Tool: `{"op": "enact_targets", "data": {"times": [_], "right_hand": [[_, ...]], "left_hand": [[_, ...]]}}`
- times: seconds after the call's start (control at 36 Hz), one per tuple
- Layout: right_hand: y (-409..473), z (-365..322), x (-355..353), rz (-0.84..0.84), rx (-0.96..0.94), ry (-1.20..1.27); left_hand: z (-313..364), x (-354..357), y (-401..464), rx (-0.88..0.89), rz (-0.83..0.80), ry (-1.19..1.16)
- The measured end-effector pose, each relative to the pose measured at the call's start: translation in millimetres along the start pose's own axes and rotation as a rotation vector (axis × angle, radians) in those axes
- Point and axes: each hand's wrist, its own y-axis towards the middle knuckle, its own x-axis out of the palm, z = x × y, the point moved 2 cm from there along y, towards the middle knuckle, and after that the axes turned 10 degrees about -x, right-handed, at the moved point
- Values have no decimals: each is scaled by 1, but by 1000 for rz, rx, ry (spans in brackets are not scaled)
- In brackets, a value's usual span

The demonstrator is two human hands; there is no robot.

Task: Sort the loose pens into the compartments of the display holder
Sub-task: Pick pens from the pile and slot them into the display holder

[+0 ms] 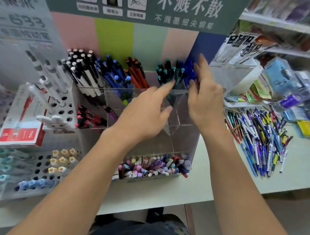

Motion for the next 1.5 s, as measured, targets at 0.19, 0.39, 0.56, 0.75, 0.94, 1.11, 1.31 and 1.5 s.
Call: {"op": "enact_targets", "data": {"times": [0.19,0.39,0.56,0.75,0.94,1.11,1.31,1.5], "right_hand": [[0,4,1,-142,-41,-58],[-37,10,-30,25,-47,14],[-126,102,-73,83,473,62],[-223,244,-134,4,885,163],[-263,332,-187,-139,940,203],[-257,373,-184,-256,980,235],[-240,421,-170,-262,983,157],[-231,458,-179,-301,939,120]], "left_hand": [[-2,11,1,28,51,-181],[26,45,-23,135,222,-437],[85,128,-47,-32,-34,-527],[137,293,-46,-618,-453,-540],[179,398,-34,-974,-442,-685],[184,428,-14,-1120,-263,-614],[169,463,39,-1217,-17,-411],[221,512,81,-1115,-66,-254]]}}
